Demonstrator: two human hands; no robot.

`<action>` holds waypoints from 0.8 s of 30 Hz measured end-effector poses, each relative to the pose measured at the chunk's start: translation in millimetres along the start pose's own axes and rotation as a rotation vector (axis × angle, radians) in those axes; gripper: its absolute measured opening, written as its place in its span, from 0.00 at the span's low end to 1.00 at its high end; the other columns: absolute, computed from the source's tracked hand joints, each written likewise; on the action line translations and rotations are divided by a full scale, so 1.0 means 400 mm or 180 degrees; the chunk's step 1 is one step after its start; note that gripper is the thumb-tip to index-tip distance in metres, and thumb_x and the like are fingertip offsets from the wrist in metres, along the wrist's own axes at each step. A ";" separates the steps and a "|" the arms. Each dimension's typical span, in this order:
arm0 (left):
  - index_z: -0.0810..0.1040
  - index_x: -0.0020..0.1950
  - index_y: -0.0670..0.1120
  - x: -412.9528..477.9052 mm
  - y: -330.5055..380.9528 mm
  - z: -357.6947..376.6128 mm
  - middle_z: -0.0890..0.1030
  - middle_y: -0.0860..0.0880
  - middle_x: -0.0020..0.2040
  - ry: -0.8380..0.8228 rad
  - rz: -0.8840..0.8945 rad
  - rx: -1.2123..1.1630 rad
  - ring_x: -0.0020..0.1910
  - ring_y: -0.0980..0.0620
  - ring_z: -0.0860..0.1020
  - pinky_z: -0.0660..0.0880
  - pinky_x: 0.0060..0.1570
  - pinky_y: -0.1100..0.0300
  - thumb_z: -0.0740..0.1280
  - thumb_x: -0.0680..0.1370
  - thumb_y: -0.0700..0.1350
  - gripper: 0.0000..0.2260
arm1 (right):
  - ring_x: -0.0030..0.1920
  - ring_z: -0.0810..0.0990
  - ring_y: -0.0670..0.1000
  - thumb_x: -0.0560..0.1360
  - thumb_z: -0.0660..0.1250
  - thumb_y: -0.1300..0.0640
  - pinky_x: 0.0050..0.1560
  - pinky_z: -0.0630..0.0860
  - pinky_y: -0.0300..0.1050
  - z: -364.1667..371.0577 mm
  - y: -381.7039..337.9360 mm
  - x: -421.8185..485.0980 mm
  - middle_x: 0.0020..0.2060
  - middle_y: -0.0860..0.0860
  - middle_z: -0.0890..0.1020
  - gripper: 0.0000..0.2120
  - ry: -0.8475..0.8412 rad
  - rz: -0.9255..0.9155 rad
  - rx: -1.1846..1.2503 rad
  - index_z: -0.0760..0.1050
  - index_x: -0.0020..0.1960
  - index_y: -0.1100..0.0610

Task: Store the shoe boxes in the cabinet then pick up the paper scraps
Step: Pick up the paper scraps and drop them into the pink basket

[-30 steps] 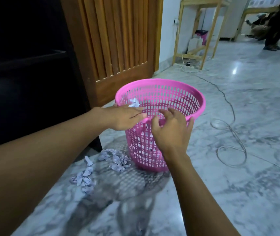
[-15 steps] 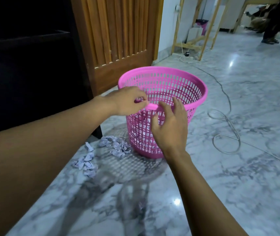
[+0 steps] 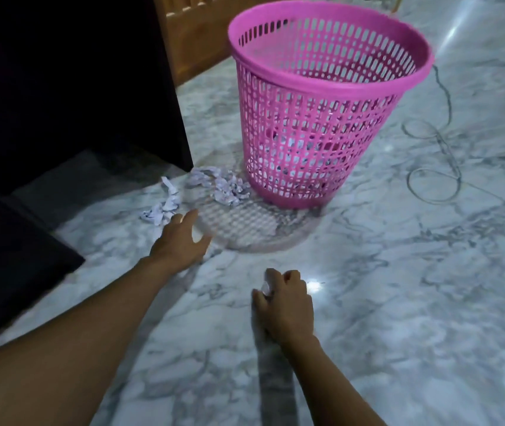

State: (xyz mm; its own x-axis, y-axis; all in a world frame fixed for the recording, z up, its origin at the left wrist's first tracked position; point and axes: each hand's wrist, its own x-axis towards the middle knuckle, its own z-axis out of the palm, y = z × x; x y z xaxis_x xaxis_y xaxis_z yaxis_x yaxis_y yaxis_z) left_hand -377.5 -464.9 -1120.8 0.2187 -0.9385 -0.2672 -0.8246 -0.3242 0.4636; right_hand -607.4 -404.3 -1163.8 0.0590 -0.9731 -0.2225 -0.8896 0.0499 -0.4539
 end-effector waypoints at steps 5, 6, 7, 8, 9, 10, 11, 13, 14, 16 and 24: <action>0.50 0.79 0.56 0.006 -0.029 0.041 0.52 0.42 0.78 -0.0234 -0.0325 0.0206 0.75 0.40 0.55 0.63 0.70 0.46 0.62 0.76 0.63 0.36 | 0.52 0.77 0.55 0.78 0.60 0.60 0.51 0.73 0.48 0.003 -0.016 0.039 0.51 0.50 0.74 0.07 -0.0213 -0.0179 0.0671 0.76 0.52 0.54; 0.49 0.79 0.57 0.010 -0.029 0.050 0.51 0.42 0.78 -0.0222 -0.0254 0.0363 0.75 0.40 0.56 0.63 0.69 0.45 0.62 0.75 0.66 0.37 | 0.53 0.77 0.52 0.80 0.60 0.58 0.53 0.71 0.44 -0.006 -0.028 0.049 0.52 0.48 0.75 0.09 -0.0184 -0.0187 0.0819 0.76 0.56 0.54; 0.49 0.78 0.59 0.016 -0.028 0.062 0.51 0.42 0.78 -0.0198 -0.0169 0.0551 0.74 0.40 0.56 0.63 0.69 0.45 0.60 0.74 0.68 0.37 | 0.51 0.77 0.49 0.80 0.61 0.57 0.51 0.70 0.41 -0.014 -0.040 0.062 0.50 0.47 0.76 0.09 -0.0110 -0.0175 0.0984 0.76 0.58 0.55; 0.49 0.78 0.59 0.021 -0.025 0.074 0.51 0.42 0.78 -0.0159 -0.0098 0.0728 0.74 0.40 0.56 0.63 0.69 0.45 0.59 0.73 0.70 0.38 | 0.46 0.77 0.46 0.79 0.63 0.57 0.47 0.69 0.38 -0.027 -0.057 0.075 0.46 0.47 0.78 0.08 -0.0051 -0.0101 0.1123 0.76 0.57 0.55; 0.50 0.78 0.59 0.026 -0.023 0.088 0.52 0.42 0.78 -0.0102 -0.0051 0.0875 0.74 0.40 0.56 0.62 0.68 0.45 0.58 0.73 0.72 0.38 | 0.41 0.76 0.44 0.77 0.65 0.57 0.42 0.68 0.37 -0.040 -0.071 0.089 0.41 0.46 0.78 0.06 -0.0002 -0.0020 0.1270 0.76 0.54 0.55; 0.52 0.78 0.59 0.029 -0.022 0.102 0.54 0.42 0.77 0.0014 -0.0007 0.0980 0.73 0.40 0.58 0.62 0.68 0.46 0.57 0.72 0.72 0.38 | 0.37 0.75 0.42 0.75 0.66 0.57 0.37 0.67 0.36 -0.052 -0.084 0.104 0.38 0.45 0.78 0.04 0.0034 0.0040 0.1351 0.76 0.50 0.55; 0.55 0.77 0.58 0.030 -0.022 0.115 0.58 0.42 0.75 0.0206 0.0042 0.1019 0.71 0.40 0.60 0.64 0.66 0.46 0.57 0.72 0.72 0.37 | 0.36 0.74 0.42 0.74 0.67 0.57 0.34 0.67 0.35 -0.061 -0.094 0.120 0.37 0.45 0.78 0.04 0.0067 0.0052 0.1400 0.75 0.48 0.56; 0.62 0.74 0.56 0.037 -0.025 0.131 0.66 0.43 0.67 0.0751 0.0114 0.0908 0.64 0.41 0.66 0.68 0.61 0.47 0.57 0.73 0.71 0.34 | 0.37 0.75 0.45 0.74 0.67 0.56 0.33 0.67 0.37 -0.074 -0.114 0.150 0.37 0.48 0.79 0.06 0.0069 0.0021 0.1418 0.74 0.45 0.59; 0.64 0.73 0.55 0.048 -0.028 0.132 0.68 0.43 0.63 0.1046 0.0129 0.0825 0.61 0.41 0.68 0.69 0.58 0.47 0.59 0.73 0.69 0.32 | 0.38 0.75 0.48 0.75 0.66 0.56 0.34 0.67 0.41 -0.078 -0.125 0.165 0.38 0.50 0.79 0.06 0.0043 -0.0004 0.1378 0.73 0.45 0.59; 0.69 0.70 0.51 0.081 -0.036 0.123 0.71 0.41 0.58 0.1544 0.0101 0.0767 0.56 0.39 0.70 0.70 0.53 0.47 0.62 0.74 0.65 0.29 | 0.41 0.76 0.53 0.77 0.62 0.57 0.34 0.66 0.44 -0.082 -0.146 0.194 0.40 0.52 0.79 0.05 -0.0057 -0.0058 0.1297 0.72 0.47 0.60; 0.80 0.52 0.44 0.173 -0.107 0.110 0.79 0.41 0.48 0.1364 0.0188 0.0788 0.48 0.38 0.77 0.74 0.43 0.48 0.54 0.76 0.55 0.20 | 0.57 0.80 0.55 0.77 0.63 0.45 0.53 0.74 0.45 -0.049 -0.190 0.303 0.57 0.52 0.82 0.17 -0.0499 -0.0470 0.0579 0.73 0.63 0.50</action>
State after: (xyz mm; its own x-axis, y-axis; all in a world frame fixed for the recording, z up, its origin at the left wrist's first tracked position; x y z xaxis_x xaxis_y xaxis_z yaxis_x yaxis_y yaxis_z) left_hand -349.8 -510.9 -1196.2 0.3199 -0.9357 0.1488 -0.9298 -0.2798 0.2390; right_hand -541.4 -530.4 -1139.5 0.2639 -0.9269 -0.2667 -0.7711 -0.0366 -0.6357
